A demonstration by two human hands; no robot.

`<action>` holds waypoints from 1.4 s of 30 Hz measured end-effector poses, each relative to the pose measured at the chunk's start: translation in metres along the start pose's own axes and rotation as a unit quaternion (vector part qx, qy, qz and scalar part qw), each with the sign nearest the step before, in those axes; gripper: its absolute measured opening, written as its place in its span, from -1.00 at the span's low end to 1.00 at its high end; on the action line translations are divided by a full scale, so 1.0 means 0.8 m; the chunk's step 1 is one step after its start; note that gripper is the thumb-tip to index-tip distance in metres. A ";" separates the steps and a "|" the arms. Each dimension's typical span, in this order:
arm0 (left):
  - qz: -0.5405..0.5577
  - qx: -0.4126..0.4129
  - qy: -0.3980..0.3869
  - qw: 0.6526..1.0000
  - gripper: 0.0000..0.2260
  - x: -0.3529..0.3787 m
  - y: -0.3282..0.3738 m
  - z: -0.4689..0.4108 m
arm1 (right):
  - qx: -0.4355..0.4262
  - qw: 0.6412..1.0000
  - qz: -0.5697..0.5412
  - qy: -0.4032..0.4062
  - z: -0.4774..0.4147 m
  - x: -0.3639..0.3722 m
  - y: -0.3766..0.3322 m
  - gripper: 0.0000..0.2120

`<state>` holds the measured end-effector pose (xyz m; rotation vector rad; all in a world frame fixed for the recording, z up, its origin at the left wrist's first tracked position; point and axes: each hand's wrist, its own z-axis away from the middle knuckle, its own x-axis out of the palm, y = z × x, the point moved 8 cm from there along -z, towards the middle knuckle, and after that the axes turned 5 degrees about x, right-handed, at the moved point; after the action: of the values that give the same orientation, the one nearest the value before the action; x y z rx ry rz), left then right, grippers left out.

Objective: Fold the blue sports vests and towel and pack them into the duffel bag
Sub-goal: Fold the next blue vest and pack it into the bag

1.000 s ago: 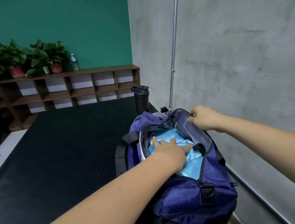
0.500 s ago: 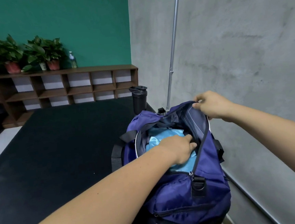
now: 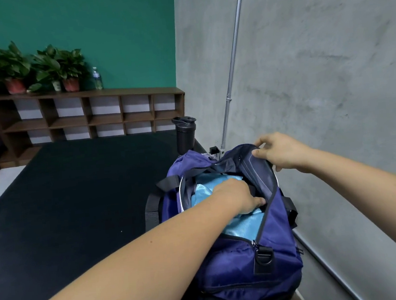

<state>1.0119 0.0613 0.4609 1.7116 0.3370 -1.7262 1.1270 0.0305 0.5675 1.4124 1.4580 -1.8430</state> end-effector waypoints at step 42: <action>0.063 -0.431 0.288 0.853 -0.94 -0.061 -0.682 0.621 | -0.324 0.910 -0.161 -0.204 0.202 0.542 -0.497 -0.81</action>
<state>0.2829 0.1732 0.4114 1.4374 1.0578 -0.7001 0.5613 0.1524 0.3741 0.4592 1.8912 -1.4678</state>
